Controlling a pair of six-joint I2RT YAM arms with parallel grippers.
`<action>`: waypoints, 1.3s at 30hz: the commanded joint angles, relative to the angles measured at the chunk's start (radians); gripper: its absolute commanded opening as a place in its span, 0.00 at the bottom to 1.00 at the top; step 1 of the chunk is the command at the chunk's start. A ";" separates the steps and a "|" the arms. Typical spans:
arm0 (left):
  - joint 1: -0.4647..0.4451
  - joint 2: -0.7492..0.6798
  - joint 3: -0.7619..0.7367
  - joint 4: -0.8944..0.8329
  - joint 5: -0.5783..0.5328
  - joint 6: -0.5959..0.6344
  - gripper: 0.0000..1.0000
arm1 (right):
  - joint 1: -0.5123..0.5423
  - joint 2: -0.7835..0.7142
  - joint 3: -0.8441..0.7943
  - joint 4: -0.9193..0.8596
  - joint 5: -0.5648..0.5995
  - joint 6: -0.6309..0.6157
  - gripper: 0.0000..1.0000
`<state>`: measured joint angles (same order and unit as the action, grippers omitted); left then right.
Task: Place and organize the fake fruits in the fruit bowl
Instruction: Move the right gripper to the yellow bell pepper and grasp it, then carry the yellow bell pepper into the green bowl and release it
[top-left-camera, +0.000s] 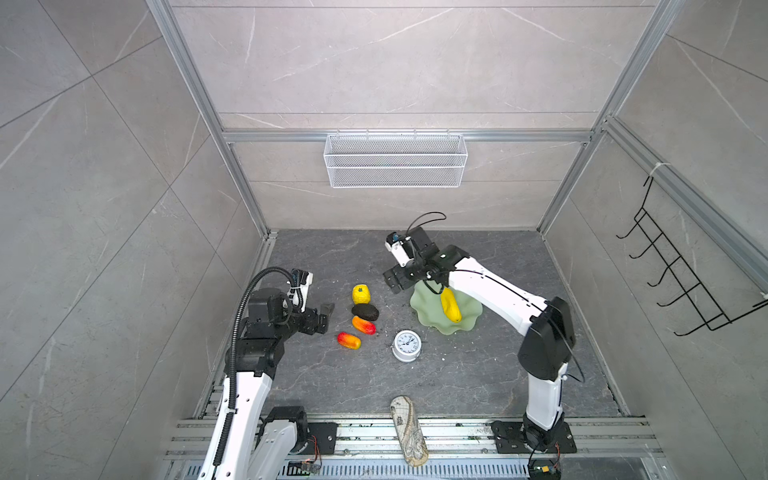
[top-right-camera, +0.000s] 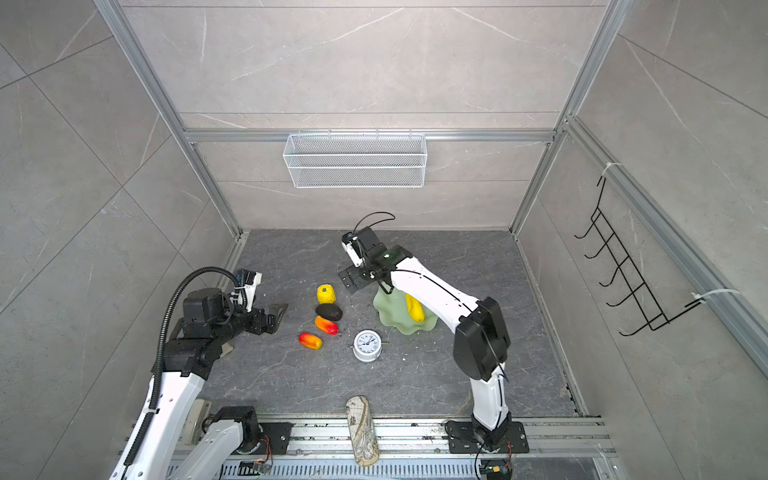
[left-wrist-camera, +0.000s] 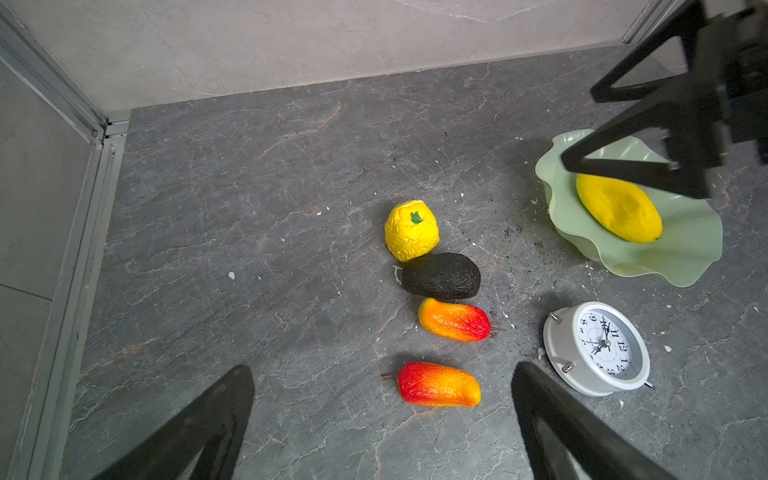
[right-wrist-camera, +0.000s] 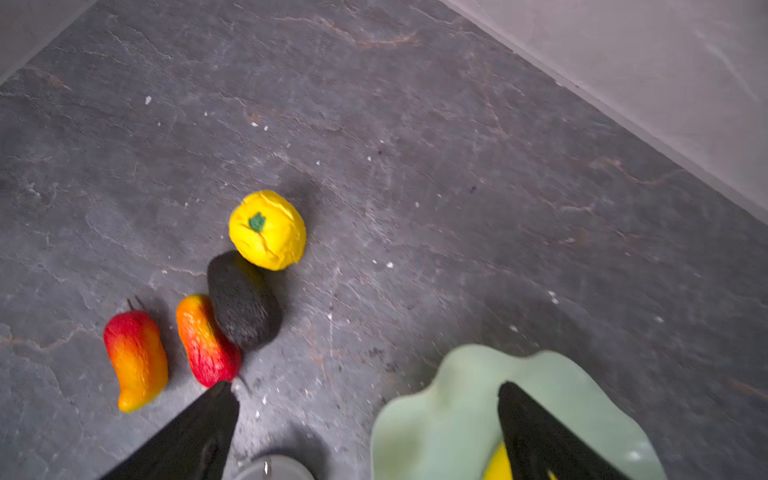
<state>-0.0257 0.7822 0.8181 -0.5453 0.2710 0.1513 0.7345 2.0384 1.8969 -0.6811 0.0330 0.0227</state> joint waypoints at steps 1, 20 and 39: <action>-0.002 -0.007 -0.001 0.025 0.000 0.026 1.00 | 0.018 0.133 0.138 -0.032 -0.059 0.032 1.00; -0.002 -0.022 -0.010 0.025 -0.012 0.027 1.00 | 0.071 0.645 0.682 -0.178 -0.114 0.080 0.98; -0.002 -0.020 -0.009 0.029 -0.015 0.028 1.00 | 0.070 0.602 0.743 -0.220 -0.096 0.050 0.55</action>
<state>-0.0257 0.7708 0.8093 -0.5449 0.2626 0.1562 0.8013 2.6839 2.6095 -0.8631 -0.0715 0.0963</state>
